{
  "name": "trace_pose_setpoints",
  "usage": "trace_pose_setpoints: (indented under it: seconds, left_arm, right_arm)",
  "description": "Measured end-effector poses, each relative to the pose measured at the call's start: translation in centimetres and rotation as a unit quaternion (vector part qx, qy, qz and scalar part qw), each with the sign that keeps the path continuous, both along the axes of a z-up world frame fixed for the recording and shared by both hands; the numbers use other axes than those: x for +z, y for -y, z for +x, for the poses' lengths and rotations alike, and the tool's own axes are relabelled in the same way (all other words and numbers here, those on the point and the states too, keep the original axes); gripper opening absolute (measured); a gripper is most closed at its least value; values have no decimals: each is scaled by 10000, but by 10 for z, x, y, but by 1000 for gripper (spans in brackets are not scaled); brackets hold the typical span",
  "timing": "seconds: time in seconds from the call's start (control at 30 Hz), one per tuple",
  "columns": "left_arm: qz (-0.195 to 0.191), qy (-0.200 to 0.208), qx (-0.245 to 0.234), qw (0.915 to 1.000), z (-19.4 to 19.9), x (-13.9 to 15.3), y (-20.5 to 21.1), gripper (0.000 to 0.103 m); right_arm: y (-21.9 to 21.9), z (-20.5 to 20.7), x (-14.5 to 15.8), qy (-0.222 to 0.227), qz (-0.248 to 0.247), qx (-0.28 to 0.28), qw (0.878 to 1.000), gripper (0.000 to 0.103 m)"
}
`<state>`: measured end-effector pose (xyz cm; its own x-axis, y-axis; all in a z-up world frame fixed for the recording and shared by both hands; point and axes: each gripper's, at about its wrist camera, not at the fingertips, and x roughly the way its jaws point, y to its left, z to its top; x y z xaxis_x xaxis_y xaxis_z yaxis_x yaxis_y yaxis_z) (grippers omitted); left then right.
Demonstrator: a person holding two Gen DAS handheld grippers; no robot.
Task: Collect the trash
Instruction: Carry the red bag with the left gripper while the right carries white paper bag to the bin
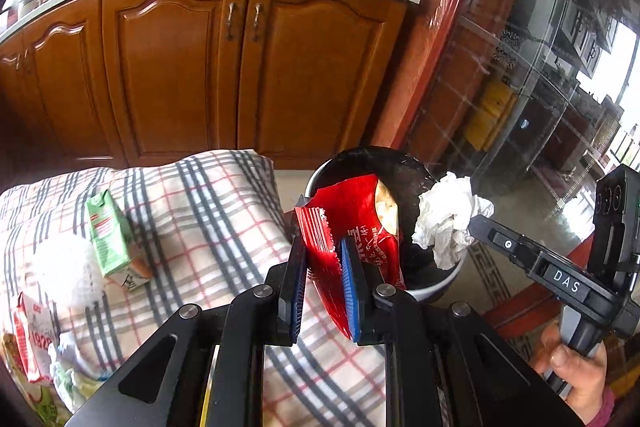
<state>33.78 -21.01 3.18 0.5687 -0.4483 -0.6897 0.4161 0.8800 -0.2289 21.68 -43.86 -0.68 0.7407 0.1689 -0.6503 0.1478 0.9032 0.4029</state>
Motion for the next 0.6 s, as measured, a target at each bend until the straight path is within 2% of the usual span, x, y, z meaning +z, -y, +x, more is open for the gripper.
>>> trace_pose_setpoints:
  seconds: [0.6]
  left_arm:
    - [414,-328,-88,9986,57,-23,65,17]
  right_arm:
    - [30,36,-20,-531,-208,-79,9983,28]
